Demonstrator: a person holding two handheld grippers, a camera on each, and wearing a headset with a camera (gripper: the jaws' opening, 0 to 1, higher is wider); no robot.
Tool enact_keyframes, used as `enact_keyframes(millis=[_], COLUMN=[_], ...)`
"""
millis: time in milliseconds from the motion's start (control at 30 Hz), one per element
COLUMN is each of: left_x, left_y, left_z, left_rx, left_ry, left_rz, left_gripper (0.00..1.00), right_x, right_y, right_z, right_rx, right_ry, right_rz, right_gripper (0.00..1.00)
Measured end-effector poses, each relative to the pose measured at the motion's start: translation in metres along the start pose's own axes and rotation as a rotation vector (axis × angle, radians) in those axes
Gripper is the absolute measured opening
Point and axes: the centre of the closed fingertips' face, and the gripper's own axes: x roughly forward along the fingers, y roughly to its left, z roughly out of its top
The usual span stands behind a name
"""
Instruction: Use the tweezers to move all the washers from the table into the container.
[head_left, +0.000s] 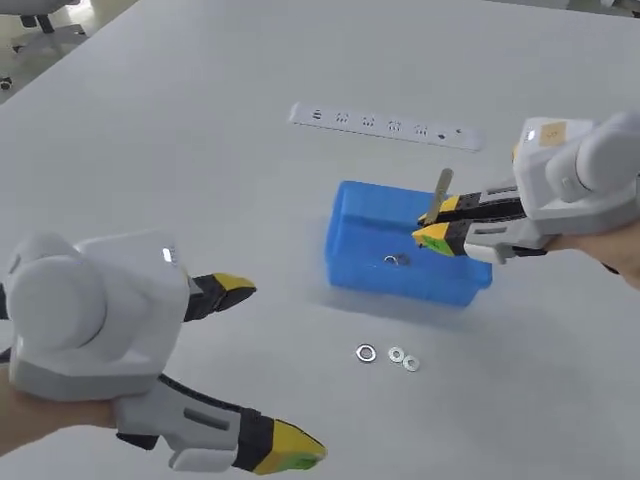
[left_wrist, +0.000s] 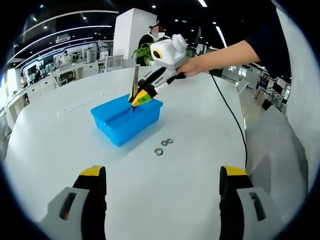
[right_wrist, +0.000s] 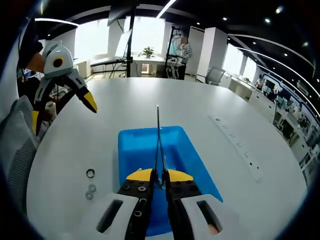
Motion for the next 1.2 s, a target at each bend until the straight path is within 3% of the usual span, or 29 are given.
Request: enact_keyframes(millis=[333,600,767,933,1033,1200], left_x=[-0.008,-0.013,-0.012,-0.007,-0.005,0.003], left_y=[0.006,0.008,0.011,0.027,0.04,0.048], left_z=[-0.001,-0.003,0.002,0.018,0.039,0.059], left_rx=[-0.012,-0.016,-0.005,0.006,0.002,0.051], left_ry=[0.005,0.011,0.005,-0.032,-0.085,-0.093], left_rz=[0.018,0.029,0.037,0.064,0.094,0.084], left_gripper=[0.98,0.97,0.97,0.97,0.96,0.94], right_x=[0.01,0.012,0.009,0.006,0.004,0.002], right_y=[0.006,0.006,0.006,0.005,0.004,0.003], right_z=[-0.006,-0.001,0.001,0.002,0.002,0.003], right_rx=[0.026,0.034,0.032,0.029,0.028,0.021], right_ry=[0.002,-0.007,-0.009,-0.004,-0.002,0.004], right_rz=[0.012,0.011,0.007,-0.002,-0.008,-0.012], right_gripper=[0.1,0.1,0.1,0.1,0.1,0.1])
